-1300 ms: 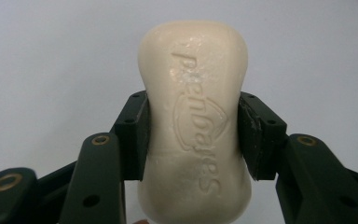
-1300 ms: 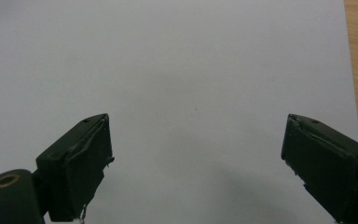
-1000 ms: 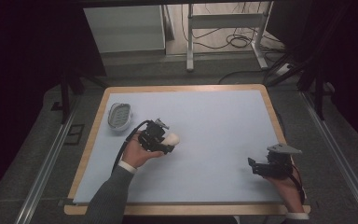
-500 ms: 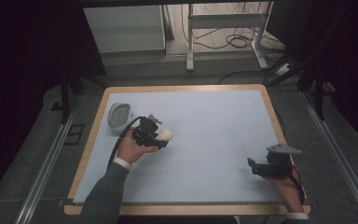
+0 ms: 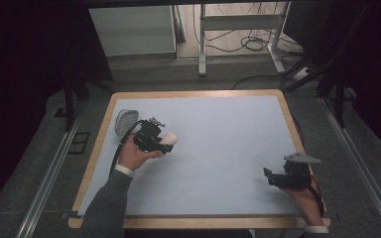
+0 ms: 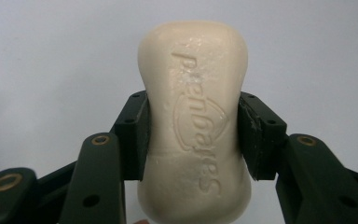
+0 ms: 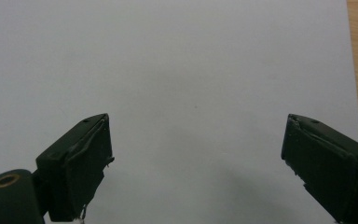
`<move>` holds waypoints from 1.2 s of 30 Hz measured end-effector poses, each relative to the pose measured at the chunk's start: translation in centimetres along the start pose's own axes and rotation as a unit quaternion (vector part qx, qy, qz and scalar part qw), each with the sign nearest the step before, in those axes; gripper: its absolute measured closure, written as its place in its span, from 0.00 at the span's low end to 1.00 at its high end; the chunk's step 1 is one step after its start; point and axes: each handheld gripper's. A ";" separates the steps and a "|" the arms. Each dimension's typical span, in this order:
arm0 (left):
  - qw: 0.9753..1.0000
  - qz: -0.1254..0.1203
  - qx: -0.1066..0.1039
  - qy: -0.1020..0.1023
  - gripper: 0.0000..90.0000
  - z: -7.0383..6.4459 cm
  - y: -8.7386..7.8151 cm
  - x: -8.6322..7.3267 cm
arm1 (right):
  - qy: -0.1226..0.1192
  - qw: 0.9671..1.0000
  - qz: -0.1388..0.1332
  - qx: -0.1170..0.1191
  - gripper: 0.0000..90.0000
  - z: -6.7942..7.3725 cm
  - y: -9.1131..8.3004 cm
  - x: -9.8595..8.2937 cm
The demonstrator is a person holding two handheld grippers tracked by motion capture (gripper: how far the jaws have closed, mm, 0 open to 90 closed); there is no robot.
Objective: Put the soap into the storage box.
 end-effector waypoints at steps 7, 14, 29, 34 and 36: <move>1.000 -0.006 0.005 -0.005 0.55 0.5 -0.9 0.0 | 0.000 1.000 0.000 0.000 0.09 0.0 0.0 0.0; 1.000 -0.010 0.010 -0.011 0.55 1.3 -1.6 -0.2 | -0.001 1.000 0.002 0.000 0.09 0.0 0.0 0.0; 0.999 -0.025 0.020 -0.028 0.55 2.9 -3.5 -0.3 | 0.001 1.000 0.001 0.000 0.09 -0.1 0.0 0.0; 0.999 -0.030 0.024 -0.039 0.55 3.7 -4.0 -0.3 | 0.000 1.000 0.001 0.000 0.09 -0.1 0.0 0.0; 0.998 -0.028 0.027 -0.042 0.55 4.0 -4.2 -0.3 | 0.000 1.000 0.003 0.001 0.09 -0.1 0.0 0.0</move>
Point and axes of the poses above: each handheld gripper's, and its own axes: y roughly forward along the jaws, x roughly out of its top, z roughly to its left, and after that the axes turned 10 degrees about -x, right-handed
